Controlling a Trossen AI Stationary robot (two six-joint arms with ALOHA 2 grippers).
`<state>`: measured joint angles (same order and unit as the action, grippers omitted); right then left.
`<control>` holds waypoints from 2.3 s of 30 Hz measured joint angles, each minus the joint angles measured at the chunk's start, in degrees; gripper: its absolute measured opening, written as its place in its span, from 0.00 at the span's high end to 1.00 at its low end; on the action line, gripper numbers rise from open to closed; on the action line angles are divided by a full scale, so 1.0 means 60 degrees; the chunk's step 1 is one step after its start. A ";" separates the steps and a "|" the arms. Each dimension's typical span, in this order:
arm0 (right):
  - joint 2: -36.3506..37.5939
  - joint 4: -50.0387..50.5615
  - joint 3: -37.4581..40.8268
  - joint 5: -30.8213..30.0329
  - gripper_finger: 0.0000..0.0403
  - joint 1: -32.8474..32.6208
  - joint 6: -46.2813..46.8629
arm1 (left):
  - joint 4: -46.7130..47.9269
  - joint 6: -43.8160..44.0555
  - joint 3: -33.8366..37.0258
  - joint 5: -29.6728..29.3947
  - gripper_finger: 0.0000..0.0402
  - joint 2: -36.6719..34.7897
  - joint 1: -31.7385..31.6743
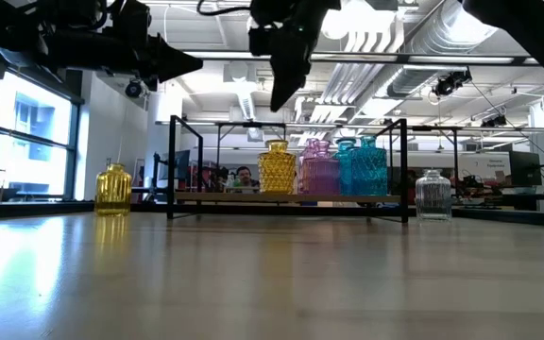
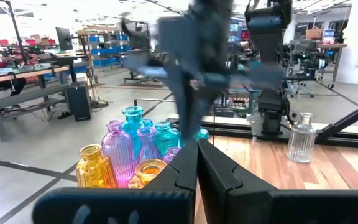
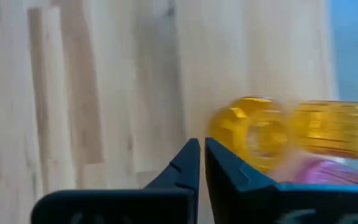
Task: Sort vases onto shelf
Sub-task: Put the bottom yellow vase on the shelf aligned with the other yellow vases
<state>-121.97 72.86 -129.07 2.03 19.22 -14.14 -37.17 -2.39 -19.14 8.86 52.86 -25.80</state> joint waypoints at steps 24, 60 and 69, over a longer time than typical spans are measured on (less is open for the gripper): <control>-0.0022 -0.3481 0.3831 -0.1915 1.00 -0.0510 0.1442 | 0.0009 -0.0034 0.0000 -0.0025 1.00 0.0000 0.0000; -0.0022 -0.3999 0.3846 -0.2599 1.00 0.0194 0.1119 | 0.0007 -0.0036 -0.0002 -0.0004 1.00 0.0000 0.0000; -0.0022 -0.4047 0.3846 -0.2599 1.00 0.0329 0.1047 | 0.0011 -0.0036 -0.0002 -0.0004 1.00 0.0000 0.0000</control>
<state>-122.10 48.58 -106.00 -13.56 21.19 -7.86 -37.10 -2.61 -19.15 8.84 52.86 -25.80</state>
